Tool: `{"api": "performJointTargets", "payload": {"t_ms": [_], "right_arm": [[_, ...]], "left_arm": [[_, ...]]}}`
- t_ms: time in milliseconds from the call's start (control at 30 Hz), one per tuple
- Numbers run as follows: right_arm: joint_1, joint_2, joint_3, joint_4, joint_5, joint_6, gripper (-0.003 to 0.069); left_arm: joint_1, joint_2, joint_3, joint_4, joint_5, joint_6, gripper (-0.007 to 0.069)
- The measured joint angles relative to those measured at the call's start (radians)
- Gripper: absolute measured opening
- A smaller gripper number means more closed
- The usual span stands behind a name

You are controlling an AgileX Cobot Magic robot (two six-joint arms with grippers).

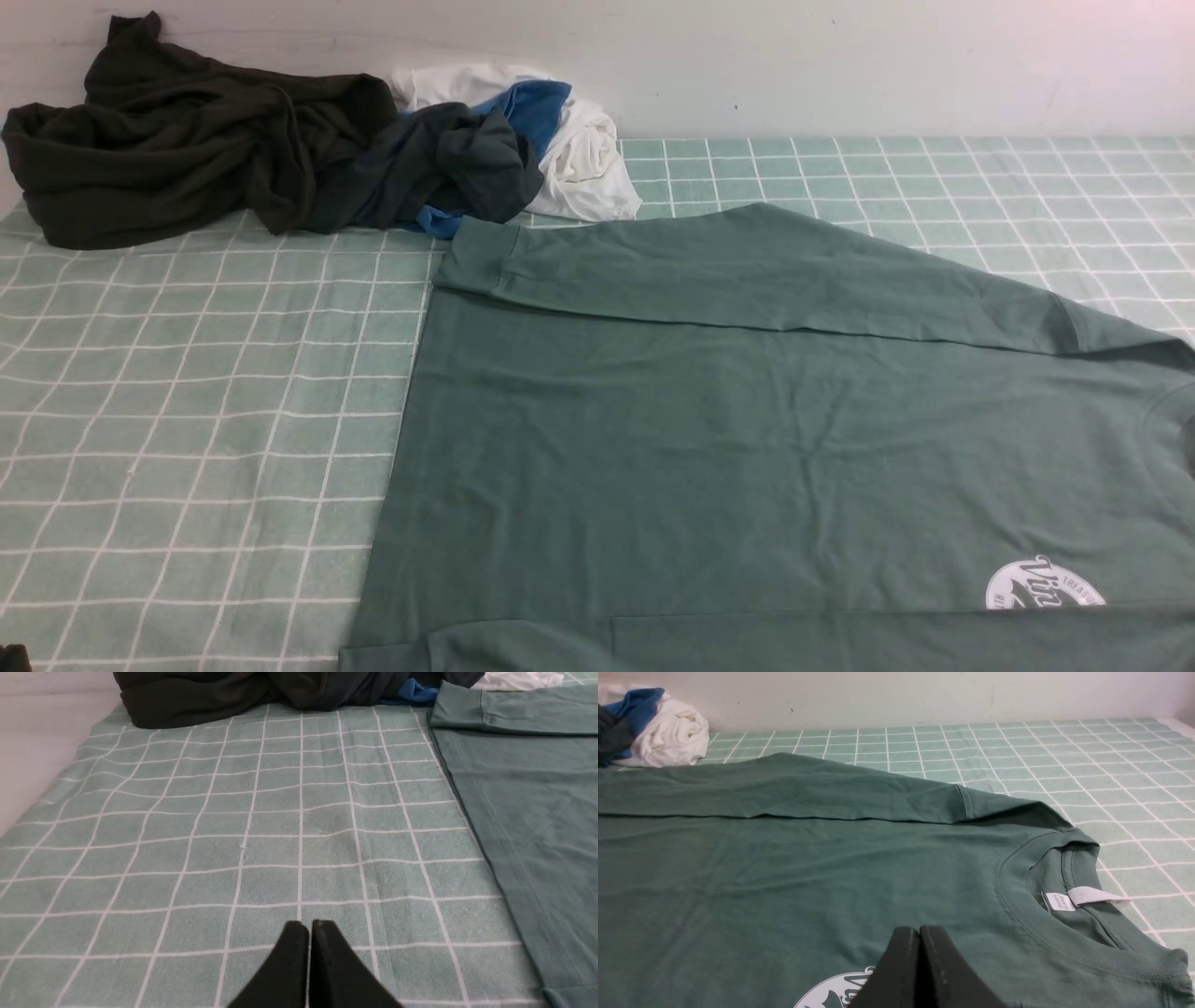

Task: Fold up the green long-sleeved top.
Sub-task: Use the left arm to clamp the cuff closest to it

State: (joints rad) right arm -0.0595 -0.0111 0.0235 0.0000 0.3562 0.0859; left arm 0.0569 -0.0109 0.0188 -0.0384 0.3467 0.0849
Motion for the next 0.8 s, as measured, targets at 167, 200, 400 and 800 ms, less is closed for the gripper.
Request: {"api": "performJointTargets", "payload": {"t_ms": [167,200,400,800], "right_arm": [[0.000,0.000,0.000,0.000,0.000,0.000,-0.0014],[0.000,0.000,0.000,0.000,0.000,0.000,-0.0014],[0.000,0.000,0.000,0.000,0.000,0.000,-0.0014],[0.000,0.000,0.000,0.007,0.000,0.003,-0.0014]], "left_arm": [[0.000,0.000,0.000,0.000,0.000,0.000,-0.0003],[0.000,0.000,0.000,0.000,0.000,0.000,-0.0003],[0.000,0.000,0.000,0.000,0.000,0.000,-0.0003],[0.000,0.000,0.002,-0.148,-0.004,-0.056,-0.0003]]}}
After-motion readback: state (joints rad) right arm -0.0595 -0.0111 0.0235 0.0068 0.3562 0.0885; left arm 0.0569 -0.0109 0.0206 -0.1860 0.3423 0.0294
